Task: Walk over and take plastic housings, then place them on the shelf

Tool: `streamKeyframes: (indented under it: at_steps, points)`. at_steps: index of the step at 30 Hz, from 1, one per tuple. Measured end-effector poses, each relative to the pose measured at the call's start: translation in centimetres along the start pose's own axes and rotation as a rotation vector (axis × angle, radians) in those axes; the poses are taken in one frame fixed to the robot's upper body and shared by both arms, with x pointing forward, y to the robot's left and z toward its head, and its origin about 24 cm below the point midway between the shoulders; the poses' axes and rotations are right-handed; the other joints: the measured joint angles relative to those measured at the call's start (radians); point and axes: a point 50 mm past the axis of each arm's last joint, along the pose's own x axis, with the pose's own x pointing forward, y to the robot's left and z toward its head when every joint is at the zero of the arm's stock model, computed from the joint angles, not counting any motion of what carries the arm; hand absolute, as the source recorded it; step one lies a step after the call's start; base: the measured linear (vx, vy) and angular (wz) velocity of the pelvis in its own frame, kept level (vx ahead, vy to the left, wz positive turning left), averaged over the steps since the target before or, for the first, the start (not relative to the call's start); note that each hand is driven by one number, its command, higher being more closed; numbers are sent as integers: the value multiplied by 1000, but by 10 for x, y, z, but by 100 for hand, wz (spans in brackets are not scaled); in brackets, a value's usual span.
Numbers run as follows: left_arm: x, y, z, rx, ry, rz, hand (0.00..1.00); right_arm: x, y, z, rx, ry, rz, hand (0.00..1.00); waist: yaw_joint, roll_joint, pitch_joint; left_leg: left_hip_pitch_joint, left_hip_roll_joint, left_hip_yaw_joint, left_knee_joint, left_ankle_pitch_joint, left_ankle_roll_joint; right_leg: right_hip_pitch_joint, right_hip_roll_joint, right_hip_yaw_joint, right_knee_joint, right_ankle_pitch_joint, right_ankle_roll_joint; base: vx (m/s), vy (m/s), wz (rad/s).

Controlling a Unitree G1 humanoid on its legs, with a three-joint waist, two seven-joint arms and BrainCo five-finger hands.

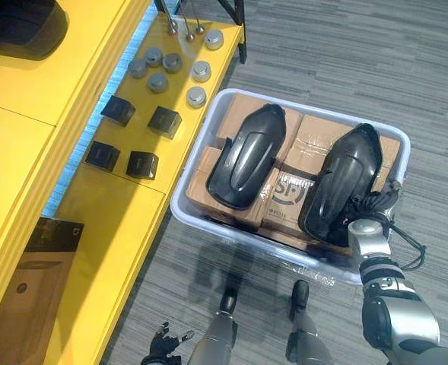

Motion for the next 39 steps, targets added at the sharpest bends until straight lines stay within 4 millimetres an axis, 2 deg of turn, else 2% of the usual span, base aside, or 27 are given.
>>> streamKeyframes:
  at_steps: [9, 15, 17, 19, 20, 22, 24, 27, 28, 31, 34, 36, 37, 39]
  points:
    - [3, -8, 12, 8, -26, -25, 0, 9, 0, -1, 2, 47, 107, 100, -10, 0, 0, 7, 12, 9, -7, 1, -1, 5, 12, 7, -13, 8, -5, 18, -9, -4]
    - [2, -17, 20, -34, -54, -53, 0, 11, -1, -10, -100, 59, 143, 100, -12, -1, 1, 67, 16, 9, -44, 10, -2, 57, 13, 6, -40, 11, -6, 60, -8, 0]
    - [-1, -21, 34, -108, -121, -73, 0, 9, -1, -10, -167, 20, 154, 100, -18, -2, 1, 87, 16, 8, -54, 13, -1, 78, 12, 3, -51, 11, -6, 74, -1, 4]
    - [-12, -22, 60, -224, -255, -83, 0, 7, -5, -7, -237, -65, 146, 100, -21, -3, 5, 111, 17, 6, -70, 18, -1, 102, 11, -1, -60, 11, -6, 64, -4, 11]
    - [-28, -20, 87, -308, -405, -80, 0, 3, -10, -7, -277, -141, 136, 100, -29, -3, 5, 142, 15, -5, -83, 26, -1, 143, 7, -19, -78, 11, -6, 71, -10, 24]
    - [-44, -14, 112, -322, -555, -45, 0, -3, -14, -4, -326, -223, 119, 100, -36, -4, 4, 179, 16, -10, -97, 30, -2, 182, 8, -29, -86, 11, -6, 59, -10, 18]
    - [-66, -2, 145, -295, -751, 35, 0, -13, -18, 9, -378, -367, 93, 100, -43, -10, -20, 210, 16, -9, -123, 34, 2, 203, 5, -30, -91, 10, -6, 36, -7, 2]
    - [-93, 12, 175, -238, -952, 135, 0, -24, -22, 7, -441, -454, 79, 100, -49, -32, -64, 243, 14, -10, -163, 53, 3, 228, 0, -42, -106, 10, -6, 43, -29, 7]
    - [-98, 13, 180, -225, -985, 146, 0, -26, -22, 5, -456, -464, 81, 100, -53, -36, -69, 254, 15, -12, -171, 58, 2, 237, 1, -45, -106, 10, -6, 31, -48, 11]
    - [-112, 13, 196, -176, -1092, 161, 0, -36, -17, -6, -520, -495, 117, 100, -67, -54, -135, 294, 21, -16, -211, 75, 1, 260, 2, -47, -107, 10, -6, 22, -42, 4]
    - [-121, 6, 211, -142, -1165, 98, 0, -47, -12, -6, -571, -565, 160, 100, -68, -69, -190, 335, 27, -8, -239, 86, -2, 285, 3, -47, -107, 10, -6, 1, -45, -5]
    - [-123, -7, 224, -139, -1189, -44, 0, -54, -7, 2, -603, -647, 192, 100, -71, -81, -215, 353, 30, -9, -255, 94, -5, 299, 2, -48, -108, 9, -7, -64, -57, 5]
    - [-119, -23, 232, -154, -1162, -201, 0, -58, -3, 8, -652, -714, 214, 100, -72, -90, -237, 358, 30, -9, -261, 94, -5, 305, 1, -51, -108, 6, -7, -94, -53, 11]
    - [-115, -37, 236, -167, -1113, -334, 0, -63, 0, 13, -678, -765, 235, 100, -73, -99, -252, 359, 30, -10, -270, 95, -7, 308, 0, -54, -108, 4, -7, -94, -38, 10]
